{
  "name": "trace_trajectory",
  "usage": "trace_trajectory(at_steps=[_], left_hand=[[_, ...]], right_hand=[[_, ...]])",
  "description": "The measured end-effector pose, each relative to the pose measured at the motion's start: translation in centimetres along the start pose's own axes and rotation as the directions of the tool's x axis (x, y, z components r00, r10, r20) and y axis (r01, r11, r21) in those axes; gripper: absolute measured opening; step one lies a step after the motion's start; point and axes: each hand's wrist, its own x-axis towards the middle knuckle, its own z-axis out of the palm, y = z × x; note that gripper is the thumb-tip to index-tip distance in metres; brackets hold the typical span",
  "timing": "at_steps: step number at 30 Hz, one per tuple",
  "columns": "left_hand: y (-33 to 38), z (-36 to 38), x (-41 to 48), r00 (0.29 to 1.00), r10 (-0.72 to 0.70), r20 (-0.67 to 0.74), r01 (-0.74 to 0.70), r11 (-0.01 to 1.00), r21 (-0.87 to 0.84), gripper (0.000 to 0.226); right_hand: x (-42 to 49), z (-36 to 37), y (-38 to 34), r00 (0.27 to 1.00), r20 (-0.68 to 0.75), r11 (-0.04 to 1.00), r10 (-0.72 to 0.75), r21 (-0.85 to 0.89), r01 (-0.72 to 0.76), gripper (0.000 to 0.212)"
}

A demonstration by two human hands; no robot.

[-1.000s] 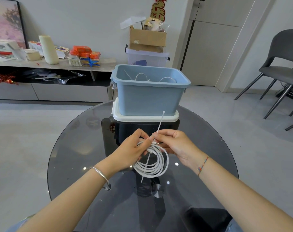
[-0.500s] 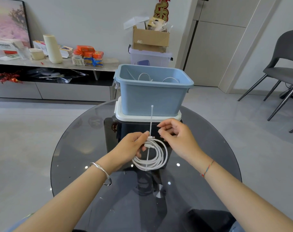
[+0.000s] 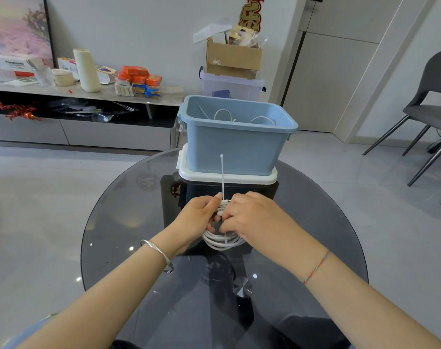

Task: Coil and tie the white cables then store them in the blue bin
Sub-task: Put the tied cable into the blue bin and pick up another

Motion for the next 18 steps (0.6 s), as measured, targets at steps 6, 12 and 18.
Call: trace_trajectory(at_steps=[6,12,18], left_hand=[[-0.2,0.1,-0.2,1.0,0.022,0.012,-0.022,0.998,0.059,0.04],[0.0,-0.4,-0.1,0.998,0.053,-0.046,-0.052,0.999,0.009,0.034],[0.6,-0.7,0.0,0.99,0.074,-0.121,-0.084,0.993,-0.078,0.025]], right_hand=[[0.2,0.4,-1.0,0.998,0.043,0.995,0.048,-0.091,-0.044,0.019],[-0.9,-1.1,-0.6,0.891,0.122,0.627,0.438,0.669,-0.4,0.01],[-0.8,-2.5,-0.4,0.812,0.14,0.263,0.566,0.903,-0.339,0.008]])
